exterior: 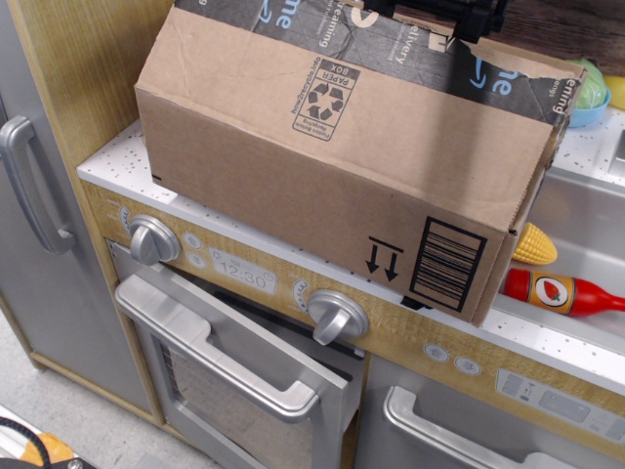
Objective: Open large4fbox flaps
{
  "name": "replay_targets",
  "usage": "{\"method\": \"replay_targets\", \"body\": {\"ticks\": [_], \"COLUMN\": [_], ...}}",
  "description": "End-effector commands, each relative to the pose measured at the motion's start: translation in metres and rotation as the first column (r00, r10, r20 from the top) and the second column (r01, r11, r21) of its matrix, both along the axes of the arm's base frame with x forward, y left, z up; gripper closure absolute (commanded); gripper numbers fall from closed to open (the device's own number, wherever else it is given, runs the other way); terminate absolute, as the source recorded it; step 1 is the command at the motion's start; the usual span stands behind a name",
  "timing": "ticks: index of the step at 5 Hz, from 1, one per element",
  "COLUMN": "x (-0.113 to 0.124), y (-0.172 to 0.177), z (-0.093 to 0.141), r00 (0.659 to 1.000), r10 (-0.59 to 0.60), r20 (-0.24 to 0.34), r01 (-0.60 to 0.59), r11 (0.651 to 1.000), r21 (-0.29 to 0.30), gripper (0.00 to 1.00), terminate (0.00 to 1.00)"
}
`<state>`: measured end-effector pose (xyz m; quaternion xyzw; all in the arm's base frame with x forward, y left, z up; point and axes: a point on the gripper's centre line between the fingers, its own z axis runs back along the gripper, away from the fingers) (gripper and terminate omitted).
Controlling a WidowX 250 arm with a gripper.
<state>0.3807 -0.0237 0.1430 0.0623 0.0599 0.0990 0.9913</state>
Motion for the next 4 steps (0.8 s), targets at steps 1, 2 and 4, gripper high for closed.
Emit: {"method": "replay_targets", "body": {"ticks": [1,2,4], "x": [-0.008,-0.024,-0.076], "y": [-0.003,-0.005,-0.008], "z": [0.040,0.048,0.054], "r00": [0.999,0.998,0.990], "r10": [0.038,0.069,0.141], "r20": [-0.003,-0.013,0.014], "r01": [-0.038,-0.069,-0.142], "r11": [0.999,0.997,0.989], "r21": [0.020,0.035,0.040], "gripper": [0.00,0.00,0.00], "terminate": [0.00,0.00,0.00]}}
